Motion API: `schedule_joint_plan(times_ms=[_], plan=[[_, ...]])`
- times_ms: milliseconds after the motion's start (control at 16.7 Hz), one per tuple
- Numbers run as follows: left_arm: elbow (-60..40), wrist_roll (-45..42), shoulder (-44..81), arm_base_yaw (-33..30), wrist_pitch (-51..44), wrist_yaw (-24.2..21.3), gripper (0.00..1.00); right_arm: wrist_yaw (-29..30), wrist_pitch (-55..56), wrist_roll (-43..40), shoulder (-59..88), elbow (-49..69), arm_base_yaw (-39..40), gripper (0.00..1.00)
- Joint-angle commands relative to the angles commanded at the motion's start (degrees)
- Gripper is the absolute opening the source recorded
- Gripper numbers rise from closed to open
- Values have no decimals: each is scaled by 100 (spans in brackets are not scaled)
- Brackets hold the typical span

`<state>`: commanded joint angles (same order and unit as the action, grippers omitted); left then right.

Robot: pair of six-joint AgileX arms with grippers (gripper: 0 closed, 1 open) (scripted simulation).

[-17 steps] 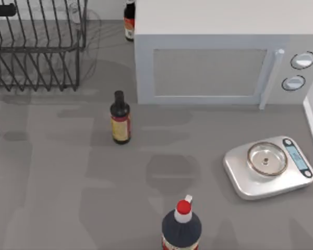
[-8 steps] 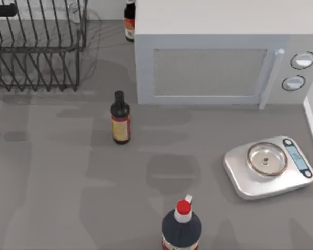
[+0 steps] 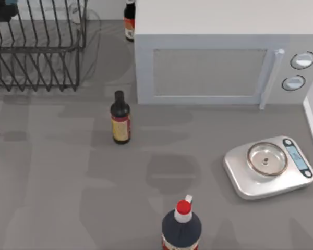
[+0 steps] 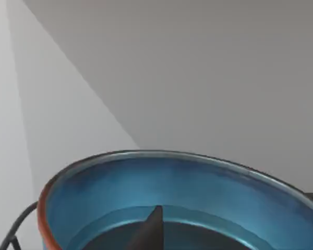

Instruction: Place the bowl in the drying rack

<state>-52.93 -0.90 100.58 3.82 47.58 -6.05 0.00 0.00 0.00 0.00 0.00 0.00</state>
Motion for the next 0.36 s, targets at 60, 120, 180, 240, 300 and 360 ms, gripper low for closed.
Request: schedule_joint_plan(times_ms=[60, 120, 180, 240, 300, 360], plan=[[0, 0, 0, 0, 0, 0, 100, 0, 0, 0, 0, 0, 0, 100], [0, 0, 0, 0, 0, 0, 100, 0, 0, 0, 0, 0, 0, 100], [0, 0, 0, 0, 0, 0, 100, 0, 0, 0, 0, 0, 0, 100], [0, 0, 0, 0, 0, 0, 100, 0, 0, 0, 0, 0, 0, 100], [0, 0, 0, 0, 0, 0, 100, 0, 0, 0, 0, 0, 0, 100], [0, 0, 0, 0, 0, 0, 100, 0, 0, 0, 0, 0, 0, 100]])
